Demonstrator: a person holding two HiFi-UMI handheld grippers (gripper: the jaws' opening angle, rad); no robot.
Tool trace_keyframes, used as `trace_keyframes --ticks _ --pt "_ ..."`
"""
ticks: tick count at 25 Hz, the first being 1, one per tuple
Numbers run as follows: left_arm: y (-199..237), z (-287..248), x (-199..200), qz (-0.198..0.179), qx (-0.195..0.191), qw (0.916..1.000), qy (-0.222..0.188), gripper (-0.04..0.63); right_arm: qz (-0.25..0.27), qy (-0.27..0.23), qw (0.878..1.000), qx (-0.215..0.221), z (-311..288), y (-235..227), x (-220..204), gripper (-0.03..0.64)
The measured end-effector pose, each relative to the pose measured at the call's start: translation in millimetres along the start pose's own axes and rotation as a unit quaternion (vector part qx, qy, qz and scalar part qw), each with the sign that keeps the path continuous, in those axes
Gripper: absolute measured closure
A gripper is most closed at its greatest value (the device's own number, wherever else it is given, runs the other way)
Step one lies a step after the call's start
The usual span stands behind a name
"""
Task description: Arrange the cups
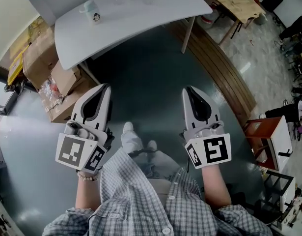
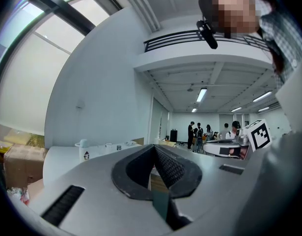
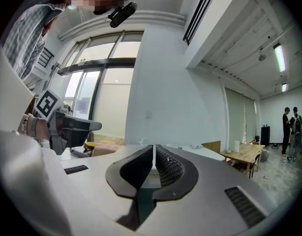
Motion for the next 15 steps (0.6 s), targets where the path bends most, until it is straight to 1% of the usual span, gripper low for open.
trace_keyframes --ticks 7,15 --pt "34 -35 0 0.001 -0.028 0.9996 -0.001 0.584 -0.001 -0.002 1.000 -0.026 -37 -2 6 0.584" --pt "99 -64 -4 -0.002 -0.047 0.9989 -0.003 0.584 0.011 -0.009 0.998 -0.064 -89 1 14 0.584"
Point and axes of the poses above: the fingertips, and each gripper's own axes: z backward along the fingers, y to its left, x out of its top, the point moved 9 cm from there along z, backward along the fingers, and after that the axes turned 13 degrees about -z, right-handed, at the moved point
